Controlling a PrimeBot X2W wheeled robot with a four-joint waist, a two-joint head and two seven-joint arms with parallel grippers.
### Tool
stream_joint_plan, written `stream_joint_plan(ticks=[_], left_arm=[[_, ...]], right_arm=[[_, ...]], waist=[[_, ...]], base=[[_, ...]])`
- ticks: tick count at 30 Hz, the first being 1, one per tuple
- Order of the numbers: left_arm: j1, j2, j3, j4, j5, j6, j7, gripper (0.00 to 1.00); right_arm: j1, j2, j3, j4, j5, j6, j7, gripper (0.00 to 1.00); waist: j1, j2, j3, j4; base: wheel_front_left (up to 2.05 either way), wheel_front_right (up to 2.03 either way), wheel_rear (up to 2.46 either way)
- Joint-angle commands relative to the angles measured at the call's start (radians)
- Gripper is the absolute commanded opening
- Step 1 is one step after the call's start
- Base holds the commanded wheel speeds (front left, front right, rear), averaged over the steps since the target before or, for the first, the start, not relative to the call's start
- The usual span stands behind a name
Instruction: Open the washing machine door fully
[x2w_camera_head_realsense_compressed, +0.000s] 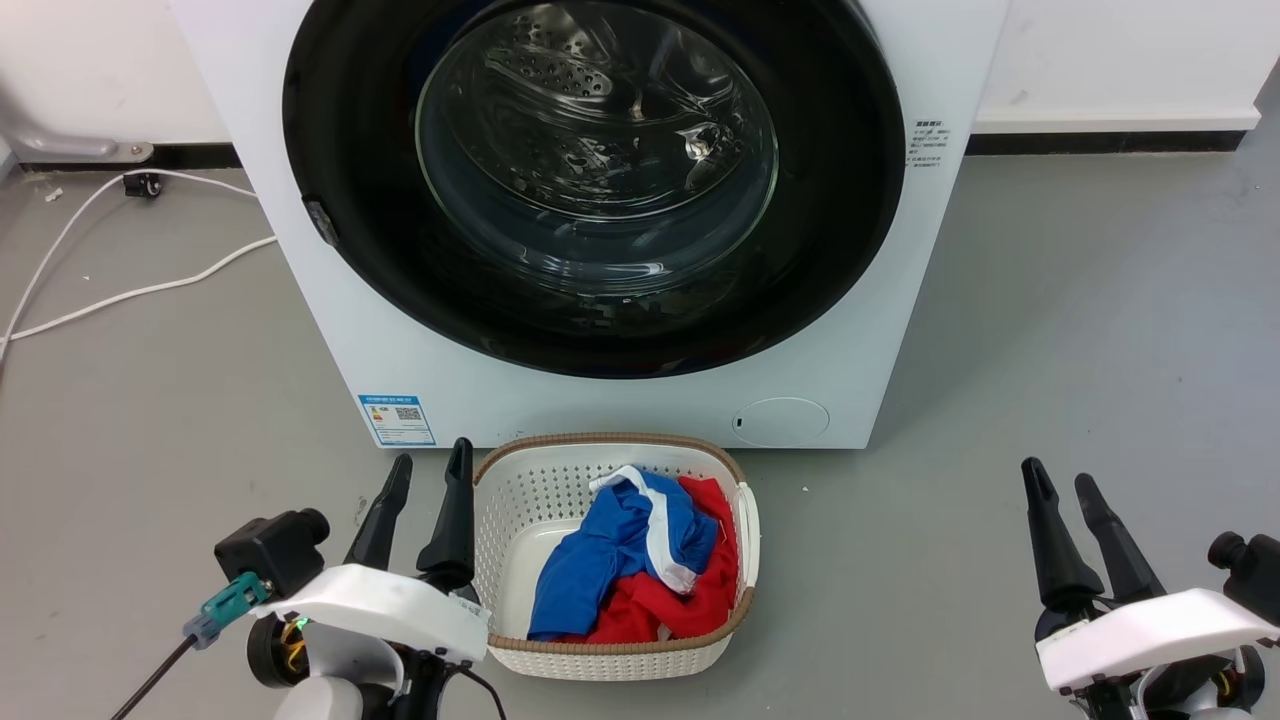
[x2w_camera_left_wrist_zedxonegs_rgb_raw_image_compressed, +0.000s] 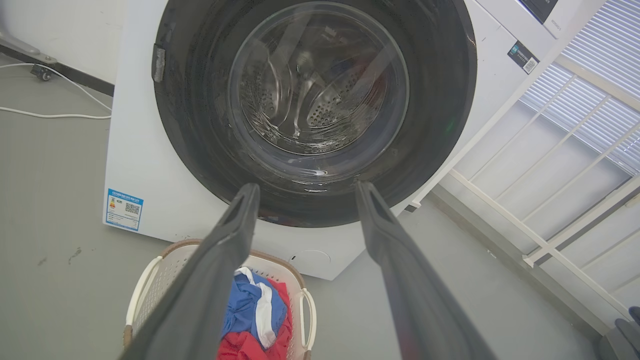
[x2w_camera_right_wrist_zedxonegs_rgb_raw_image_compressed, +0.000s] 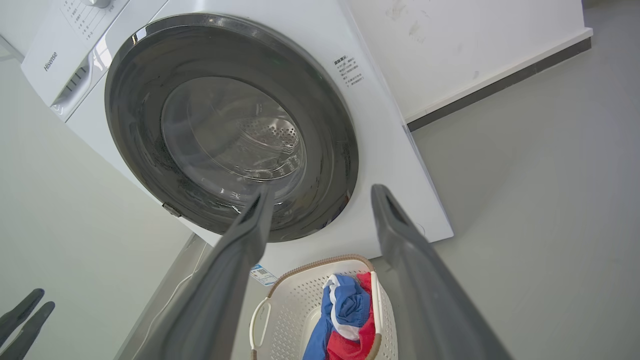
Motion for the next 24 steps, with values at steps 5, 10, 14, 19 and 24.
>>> stream_joint_plan(ticks=[5, 10, 14, 19, 24], left_arm=[[-0.03, 0.015, -0.02, -0.004, 0.077, 0.012, -0.022, 1.0], [-0.034, 0.022, -0.035, 0.004, 0.131, 0.018, -0.036, 1.0], [-0.038, 0.025, -0.047, 0.008, 0.172, 0.025, -0.046, 1.0], [-0.042, 0.03, -0.056, 0.012, 0.221, 0.036, -0.059, 1.0], [-0.045, 0.034, -0.062, 0.022, 0.263, 0.042, -0.071, 1.0]], right_arm=[[0.006, -0.003, -0.001, -0.025, -0.074, 0.001, -0.003, 1.0], [0.013, 0.003, -0.004, -0.035, -0.114, 0.001, -0.003, 1.0], [0.019, 0.003, -0.005, -0.041, -0.155, 0.002, -0.004, 1.0], [0.025, 0.005, -0.008, -0.047, -0.21, 0.002, -0.007, 1.0], [0.028, 0.009, -0.011, -0.051, -0.262, 0.002, -0.011, 1.0]], waist=[[0.0, 0.0, -0.002, -0.001], [0.0, 0.0, -0.004, -0.003], [0.0, 0.0, -0.004, -0.004], [0.0, 0.0, -0.005, -0.004], [0.0, 0.0, -0.005, -0.005]], base=[[0.0, 0.0, 0.0], [0.0, 0.0, 0.0], [0.0, 0.0, 0.0], [0.0, 0.0, 0.0], [0.0, 0.0, 0.0]])
